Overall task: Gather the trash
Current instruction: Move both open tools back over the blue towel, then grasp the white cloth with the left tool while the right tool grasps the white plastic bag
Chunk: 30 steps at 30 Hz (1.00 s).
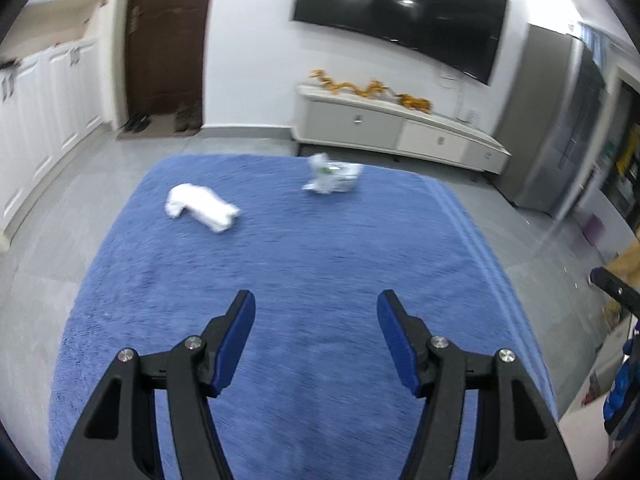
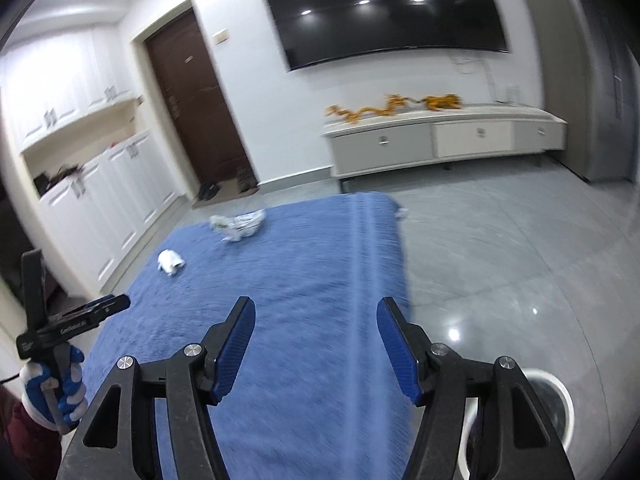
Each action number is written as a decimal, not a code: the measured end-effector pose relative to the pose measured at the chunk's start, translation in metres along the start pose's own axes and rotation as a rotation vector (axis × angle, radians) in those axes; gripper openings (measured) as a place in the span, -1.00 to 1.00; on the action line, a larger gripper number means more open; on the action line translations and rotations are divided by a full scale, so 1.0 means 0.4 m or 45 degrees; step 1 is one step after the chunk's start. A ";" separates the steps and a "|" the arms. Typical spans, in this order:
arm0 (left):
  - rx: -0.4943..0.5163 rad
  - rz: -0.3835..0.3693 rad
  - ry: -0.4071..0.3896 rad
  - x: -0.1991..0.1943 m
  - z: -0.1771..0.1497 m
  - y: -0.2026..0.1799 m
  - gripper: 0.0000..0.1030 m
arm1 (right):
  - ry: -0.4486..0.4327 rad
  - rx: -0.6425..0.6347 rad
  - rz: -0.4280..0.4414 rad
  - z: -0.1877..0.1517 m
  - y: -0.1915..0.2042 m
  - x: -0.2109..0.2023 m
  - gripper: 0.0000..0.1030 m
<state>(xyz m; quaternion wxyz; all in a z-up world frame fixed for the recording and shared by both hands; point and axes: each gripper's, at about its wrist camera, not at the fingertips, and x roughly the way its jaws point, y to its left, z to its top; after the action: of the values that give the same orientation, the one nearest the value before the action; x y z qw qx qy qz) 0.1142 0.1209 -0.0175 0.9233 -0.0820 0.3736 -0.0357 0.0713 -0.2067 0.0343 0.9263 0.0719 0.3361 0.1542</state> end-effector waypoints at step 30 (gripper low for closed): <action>-0.374 0.148 0.121 0.429 0.197 0.321 0.20 | 0.211 -0.558 0.147 0.164 0.362 0.682 0.38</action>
<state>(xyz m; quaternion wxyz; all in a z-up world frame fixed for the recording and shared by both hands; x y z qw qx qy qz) 0.2928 0.2352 -0.1018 0.8831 -0.1924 0.4223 0.0691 0.2774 0.0188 -0.0451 0.8787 -0.1246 0.3647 0.2816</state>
